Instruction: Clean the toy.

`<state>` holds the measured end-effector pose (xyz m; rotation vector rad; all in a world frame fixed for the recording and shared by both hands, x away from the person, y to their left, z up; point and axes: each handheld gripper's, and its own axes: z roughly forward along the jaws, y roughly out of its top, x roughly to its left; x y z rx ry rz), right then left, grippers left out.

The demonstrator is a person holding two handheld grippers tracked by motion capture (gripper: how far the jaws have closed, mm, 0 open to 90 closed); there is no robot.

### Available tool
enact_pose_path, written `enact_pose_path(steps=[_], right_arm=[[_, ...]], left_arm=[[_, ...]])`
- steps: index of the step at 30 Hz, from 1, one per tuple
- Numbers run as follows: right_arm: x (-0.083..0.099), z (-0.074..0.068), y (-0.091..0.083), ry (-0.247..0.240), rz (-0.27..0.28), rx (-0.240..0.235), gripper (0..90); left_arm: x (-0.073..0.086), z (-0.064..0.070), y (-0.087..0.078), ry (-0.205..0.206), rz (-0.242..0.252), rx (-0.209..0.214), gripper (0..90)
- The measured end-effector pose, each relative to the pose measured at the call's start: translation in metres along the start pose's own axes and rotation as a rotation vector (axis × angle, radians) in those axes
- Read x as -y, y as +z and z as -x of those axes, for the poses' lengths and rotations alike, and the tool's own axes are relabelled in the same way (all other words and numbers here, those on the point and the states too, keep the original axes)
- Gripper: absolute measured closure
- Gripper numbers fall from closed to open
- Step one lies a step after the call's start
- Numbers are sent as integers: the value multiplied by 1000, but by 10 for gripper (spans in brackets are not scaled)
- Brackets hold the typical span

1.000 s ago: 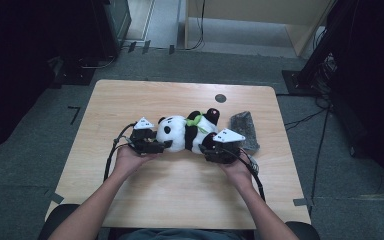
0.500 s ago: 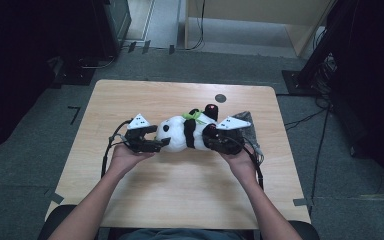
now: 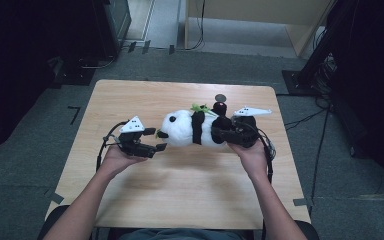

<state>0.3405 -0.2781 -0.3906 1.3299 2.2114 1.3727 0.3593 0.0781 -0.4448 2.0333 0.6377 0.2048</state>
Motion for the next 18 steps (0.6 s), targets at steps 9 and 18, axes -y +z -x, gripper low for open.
enact_pose_path(steps=[9, 18], right_arm=[[-6, -7, -11, 50, -9, -165, 626], [-5, -14, -4, 42, -42, -192, 630]], left_arm=[[0, 4, 4, 50, 56, 7, 169], [-1, 10, 5, 102, 61, -50, 263]])
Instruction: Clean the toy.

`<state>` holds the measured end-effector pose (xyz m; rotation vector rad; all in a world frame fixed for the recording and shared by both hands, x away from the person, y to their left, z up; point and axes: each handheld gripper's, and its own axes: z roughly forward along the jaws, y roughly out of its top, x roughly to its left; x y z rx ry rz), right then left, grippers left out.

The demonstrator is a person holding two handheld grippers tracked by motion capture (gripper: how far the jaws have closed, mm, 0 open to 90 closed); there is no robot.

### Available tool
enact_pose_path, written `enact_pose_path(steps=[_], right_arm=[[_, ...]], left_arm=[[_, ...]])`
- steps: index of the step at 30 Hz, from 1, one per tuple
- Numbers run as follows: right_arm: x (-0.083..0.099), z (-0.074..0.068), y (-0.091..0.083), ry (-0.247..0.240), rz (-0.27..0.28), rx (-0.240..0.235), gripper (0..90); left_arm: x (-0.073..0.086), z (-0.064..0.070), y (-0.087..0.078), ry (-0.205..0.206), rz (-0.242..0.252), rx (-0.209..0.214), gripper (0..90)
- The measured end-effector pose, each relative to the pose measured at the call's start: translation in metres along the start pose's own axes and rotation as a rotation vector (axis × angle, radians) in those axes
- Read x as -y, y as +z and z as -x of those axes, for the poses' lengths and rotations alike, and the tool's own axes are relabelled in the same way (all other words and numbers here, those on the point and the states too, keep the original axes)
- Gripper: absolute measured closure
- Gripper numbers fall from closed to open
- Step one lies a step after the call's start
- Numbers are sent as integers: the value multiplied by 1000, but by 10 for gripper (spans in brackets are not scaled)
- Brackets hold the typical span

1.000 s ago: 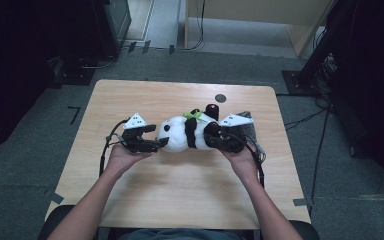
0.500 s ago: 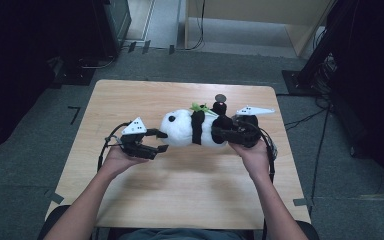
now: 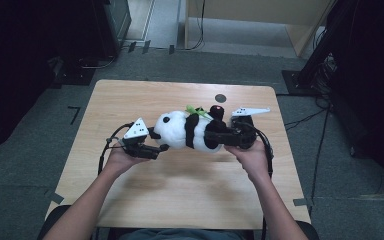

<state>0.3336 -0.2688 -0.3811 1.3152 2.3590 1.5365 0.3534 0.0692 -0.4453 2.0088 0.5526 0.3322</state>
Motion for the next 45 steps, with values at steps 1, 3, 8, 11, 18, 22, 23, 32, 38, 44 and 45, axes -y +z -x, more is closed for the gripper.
enact_pose_path(steps=[1, 3, 8, 11, 18, 22, 23, 32, 38, 44, 45], right_arm=[[1, 1, 1, 6, 1, 4, 631], [1, 3, 1, 21, 2, 0, 629], [1, 5, 0, 32, 1, 6, 614], [2, 7, 0, 27, -11, 19, 591], [4, 15, 3, 12, -10, 38, 469], [7, 20, 3, -35, 52, 27, 349], [8, 21, 2, -67, 82, 29, 324], [19, 32, -7, -100, 107, -5, 252], [28, 30, 6, -182, 103, 4, 241], [32, 23, 25, -259, 33, 43, 166], [32, 23, 27, -260, 30, 50, 154]], left_arm=[[0, 0, -1, -7, 2, 1, 294], [-2, -2, -1, -20, 5, 3, 344], [-3, -5, -1, -72, 2, 33, 477], [-4, -3, -2, -68, -2, 25, 551], [-9, -4, -6, -115, -15, 28, 657], [-10, -9, -10, -155, -2, 61, 673], [-9, -12, -10, -180, -1, 79, 673], [-14, -30, -24, -294, 45, 60, 673], [-24, -28, -25, -309, 5, 86, 671], [-28, -25, -21, -335, -9, 113, 669], [-28, -24, -20, -345, -14, 117, 669]])
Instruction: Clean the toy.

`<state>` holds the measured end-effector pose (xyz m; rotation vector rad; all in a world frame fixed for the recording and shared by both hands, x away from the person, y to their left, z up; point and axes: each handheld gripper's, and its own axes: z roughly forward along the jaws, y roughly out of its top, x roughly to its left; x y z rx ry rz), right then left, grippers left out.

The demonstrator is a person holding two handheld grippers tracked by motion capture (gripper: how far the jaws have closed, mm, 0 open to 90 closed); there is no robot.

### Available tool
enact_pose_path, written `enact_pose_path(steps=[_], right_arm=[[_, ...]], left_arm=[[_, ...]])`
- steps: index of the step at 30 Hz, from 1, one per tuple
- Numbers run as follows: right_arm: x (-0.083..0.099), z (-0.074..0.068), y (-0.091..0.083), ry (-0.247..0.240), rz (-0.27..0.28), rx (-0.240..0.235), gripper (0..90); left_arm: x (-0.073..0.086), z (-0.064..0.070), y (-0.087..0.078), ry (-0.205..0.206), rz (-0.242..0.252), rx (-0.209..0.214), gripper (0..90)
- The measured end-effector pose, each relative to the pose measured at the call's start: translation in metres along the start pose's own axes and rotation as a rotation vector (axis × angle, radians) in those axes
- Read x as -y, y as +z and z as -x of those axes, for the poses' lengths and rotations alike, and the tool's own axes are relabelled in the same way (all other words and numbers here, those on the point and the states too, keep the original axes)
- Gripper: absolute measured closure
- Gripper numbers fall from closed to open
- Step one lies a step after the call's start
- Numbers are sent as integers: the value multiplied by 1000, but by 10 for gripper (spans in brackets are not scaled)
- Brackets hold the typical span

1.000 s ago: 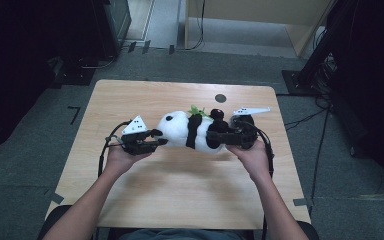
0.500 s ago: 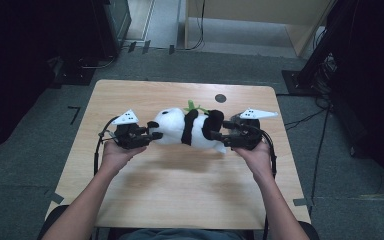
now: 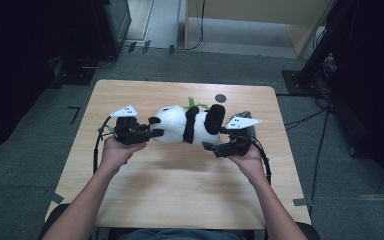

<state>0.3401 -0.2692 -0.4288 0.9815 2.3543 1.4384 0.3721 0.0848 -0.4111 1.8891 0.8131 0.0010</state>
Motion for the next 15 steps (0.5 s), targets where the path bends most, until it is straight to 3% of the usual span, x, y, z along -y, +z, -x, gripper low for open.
enact_pose_path(steps=[6, 8, 12, 15], right_arm=[[-1, -1, 11, 32, 13, 87, 162], [-2, -4, 9, 1, 20, 120, 254], [-5, -8, 3, -19, 29, 143, 456], [-7, -8, 1, 12, 0, 135, 569]], left_arm=[[0, 5, 4, -17, -1, 4, 669], [0, 5, 4, -19, 4, 2, 663], [1, 5, 7, -22, 6, 2, 634], [2, 6, 11, 6, -1, -25, 530]])
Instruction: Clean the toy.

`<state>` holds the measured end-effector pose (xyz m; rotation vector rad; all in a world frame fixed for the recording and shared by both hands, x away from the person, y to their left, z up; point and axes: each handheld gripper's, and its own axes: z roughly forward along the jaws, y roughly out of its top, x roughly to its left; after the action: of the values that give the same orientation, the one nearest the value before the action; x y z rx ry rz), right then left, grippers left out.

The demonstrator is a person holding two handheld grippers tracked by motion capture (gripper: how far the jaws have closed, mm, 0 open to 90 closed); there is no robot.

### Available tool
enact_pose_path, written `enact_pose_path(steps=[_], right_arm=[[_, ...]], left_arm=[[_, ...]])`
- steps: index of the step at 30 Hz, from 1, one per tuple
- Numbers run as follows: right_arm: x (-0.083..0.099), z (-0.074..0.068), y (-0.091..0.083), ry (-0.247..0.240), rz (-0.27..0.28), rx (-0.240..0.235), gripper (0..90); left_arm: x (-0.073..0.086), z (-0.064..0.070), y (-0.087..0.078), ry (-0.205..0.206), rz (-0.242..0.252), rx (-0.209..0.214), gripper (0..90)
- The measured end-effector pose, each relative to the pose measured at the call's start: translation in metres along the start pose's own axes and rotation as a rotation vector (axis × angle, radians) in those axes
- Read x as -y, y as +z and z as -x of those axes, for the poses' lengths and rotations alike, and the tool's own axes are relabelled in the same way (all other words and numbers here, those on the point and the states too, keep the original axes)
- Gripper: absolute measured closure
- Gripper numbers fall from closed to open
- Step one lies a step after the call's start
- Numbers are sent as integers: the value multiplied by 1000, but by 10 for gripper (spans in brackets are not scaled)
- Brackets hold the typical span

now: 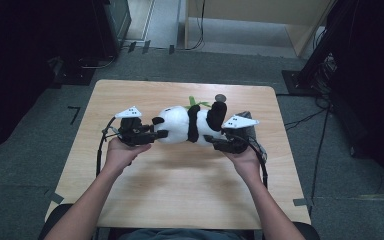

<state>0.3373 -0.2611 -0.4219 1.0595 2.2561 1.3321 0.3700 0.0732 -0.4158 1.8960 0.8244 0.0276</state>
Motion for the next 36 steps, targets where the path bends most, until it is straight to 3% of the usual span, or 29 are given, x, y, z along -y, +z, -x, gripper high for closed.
enact_pose_path(steps=[5, 9, 12, 17, 19, 23, 26, 29, 36], right_arm=[[-5, 11, -8, 88, -17, -27, 598], [-8, 16, -15, 124, -25, -13, 598], [-10, 20, -22, 182, -13, -34, 596], [-16, 16, -29, 173, -19, -66, 589], [-17, 13, -28, 179, -33, -93, 589], [-19, 7, -26, 177, -70, -145, 590], [-20, 2, -23, 179, -81, -150, 590], [-19, 2, -20, 206, -85, -164, 585], [-17, 4, -16, 194, -110, -162, 515]], left_arm=[[4, -3, 1, 66, 41, -6, 333], [8, -4, -1, 106, 30, -31, 279], [13, -4, 0, 154, 10, -36, 276], [17, 3, 7, 185, 7, -6, 253], [18, 6, 9, 207, 4, -25, 208], [20, 7, 14, 208, -17, -42, 181], [20, 9, 15, 206, -15, -75, 229], [19, 8, 14, 174, -26, -77, 313], [18, 10, 12, 158, -43, -86, 536]])
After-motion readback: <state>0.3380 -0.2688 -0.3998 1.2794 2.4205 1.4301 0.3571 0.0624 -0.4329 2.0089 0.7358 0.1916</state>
